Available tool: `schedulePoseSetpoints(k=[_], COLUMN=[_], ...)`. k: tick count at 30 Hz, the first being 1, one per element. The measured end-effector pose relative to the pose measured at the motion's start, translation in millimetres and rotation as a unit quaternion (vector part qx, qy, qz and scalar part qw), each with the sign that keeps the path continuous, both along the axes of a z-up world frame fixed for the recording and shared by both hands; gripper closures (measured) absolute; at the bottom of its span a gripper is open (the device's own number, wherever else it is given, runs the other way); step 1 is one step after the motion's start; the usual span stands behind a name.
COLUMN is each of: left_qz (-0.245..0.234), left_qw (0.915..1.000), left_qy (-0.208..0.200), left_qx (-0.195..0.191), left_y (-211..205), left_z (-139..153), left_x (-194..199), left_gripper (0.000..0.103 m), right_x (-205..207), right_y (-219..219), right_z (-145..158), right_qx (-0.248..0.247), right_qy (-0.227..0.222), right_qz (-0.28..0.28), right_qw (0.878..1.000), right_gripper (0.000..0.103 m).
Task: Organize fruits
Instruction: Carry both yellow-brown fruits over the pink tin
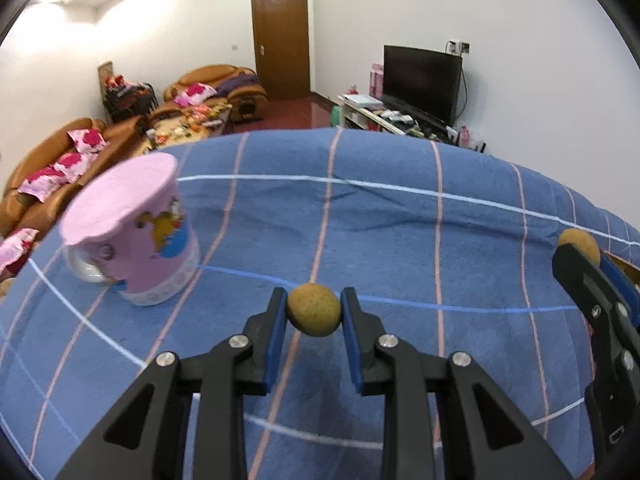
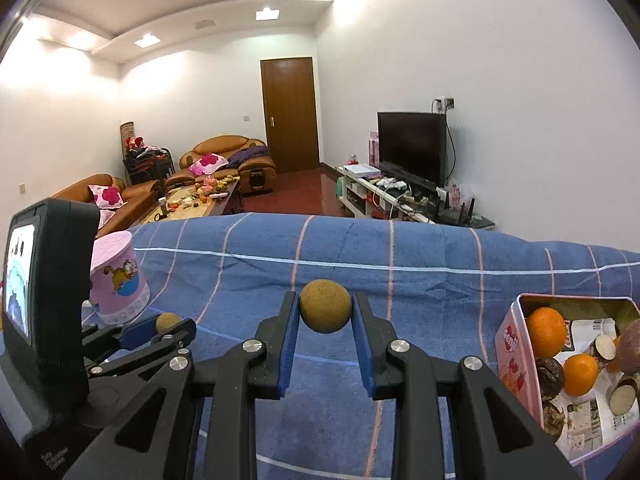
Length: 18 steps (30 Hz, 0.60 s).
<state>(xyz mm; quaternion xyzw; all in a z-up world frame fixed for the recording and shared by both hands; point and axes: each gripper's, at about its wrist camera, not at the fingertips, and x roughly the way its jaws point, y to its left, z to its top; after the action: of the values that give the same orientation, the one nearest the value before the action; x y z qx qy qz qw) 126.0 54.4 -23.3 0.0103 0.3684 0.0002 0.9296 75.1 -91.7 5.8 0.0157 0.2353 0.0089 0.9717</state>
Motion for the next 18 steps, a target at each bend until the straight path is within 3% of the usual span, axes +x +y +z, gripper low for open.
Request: schedulePoseSetpoints(k=[12, 18], left_qz=[0.006, 0.006], left_qw=[0.9975, 0.9965], left_qy=[-0.052, -0.064], left_qx=[0.048, 0.053], left_y=[-3.1, -8.9], left_z=[11.1, 13.2], left_x=[-28.5, -40.8], left_gripper=[0.074, 0.074], right_x=[-31.1, -37.8], right_y=[4.9, 4.0], right_z=[2.2, 3.7], right_qx=[-0.011, -0.012], right_qy=[-0.011, -0.013], right_qz=[0.002, 0.002], right_qw=[1.000, 1.000], right_gripper=[0.075, 0.074])
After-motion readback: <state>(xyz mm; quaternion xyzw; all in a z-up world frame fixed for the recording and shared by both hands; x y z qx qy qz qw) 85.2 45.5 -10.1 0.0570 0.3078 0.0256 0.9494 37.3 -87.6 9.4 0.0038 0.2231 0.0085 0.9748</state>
